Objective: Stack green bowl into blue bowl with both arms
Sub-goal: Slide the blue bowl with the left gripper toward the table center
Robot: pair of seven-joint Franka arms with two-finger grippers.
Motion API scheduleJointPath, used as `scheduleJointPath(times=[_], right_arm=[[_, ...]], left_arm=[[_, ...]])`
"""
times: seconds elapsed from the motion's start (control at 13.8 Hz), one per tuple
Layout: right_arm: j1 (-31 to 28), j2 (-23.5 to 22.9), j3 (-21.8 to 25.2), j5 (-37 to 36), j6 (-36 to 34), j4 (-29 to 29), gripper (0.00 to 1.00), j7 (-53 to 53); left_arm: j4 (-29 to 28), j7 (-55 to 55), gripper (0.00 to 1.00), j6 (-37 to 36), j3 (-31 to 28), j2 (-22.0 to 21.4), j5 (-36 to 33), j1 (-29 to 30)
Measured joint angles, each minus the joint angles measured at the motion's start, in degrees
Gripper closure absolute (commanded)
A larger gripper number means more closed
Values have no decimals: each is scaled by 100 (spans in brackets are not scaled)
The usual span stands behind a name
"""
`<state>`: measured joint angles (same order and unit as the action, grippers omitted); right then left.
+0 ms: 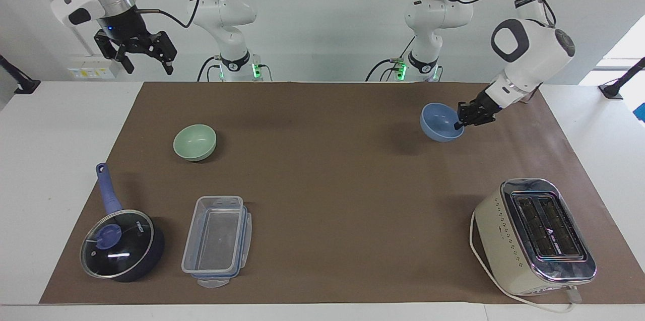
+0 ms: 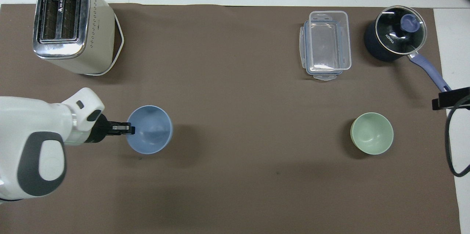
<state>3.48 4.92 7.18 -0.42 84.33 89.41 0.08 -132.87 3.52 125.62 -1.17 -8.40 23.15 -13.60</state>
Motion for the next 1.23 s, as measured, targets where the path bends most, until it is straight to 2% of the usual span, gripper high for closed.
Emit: scheduleJointPath(times=[0.36,0.58,0.73,0.8,0.87,0.94,1.02,1.09,1.23], right_arm=[[-5,3,0,0,0,14,0,0],[-6,7,0,0,0,38,0,0],[-12,15,1,0,0,63,0,0],[-31,22,3,-1,0,98,0,-7],[-79,29,6,-1,13,151,0,-42],[-144,34,11,-1,84,228,0,-117],[-197,36,16,-1,238,341,0,-200],[-236,37,17,-1,408,490,0,-260],[-283,36,23,-1,732,885,0,-311]], left_arm=[[-20,-2457,100,1373,15,766,-256,-1940],[303,-3787,100,1581,14,1250,-803,-2597],[519,-4138,100,1617,10,1497,-966,-2823],[569,-4182,86,1679,10,1619,-973,-2887],[592,-4186,67,1729,10,1710,-974,-2906],[606,-4185,39,1742,-6,1742,-977,-2907],[617,-4181,4,1742,-30,1752,-978,-2906],[637,-4179,0,1739,-53,1751,-979,-2905],[737,-4173,0,1656,-87,1739,-982,-2904]])
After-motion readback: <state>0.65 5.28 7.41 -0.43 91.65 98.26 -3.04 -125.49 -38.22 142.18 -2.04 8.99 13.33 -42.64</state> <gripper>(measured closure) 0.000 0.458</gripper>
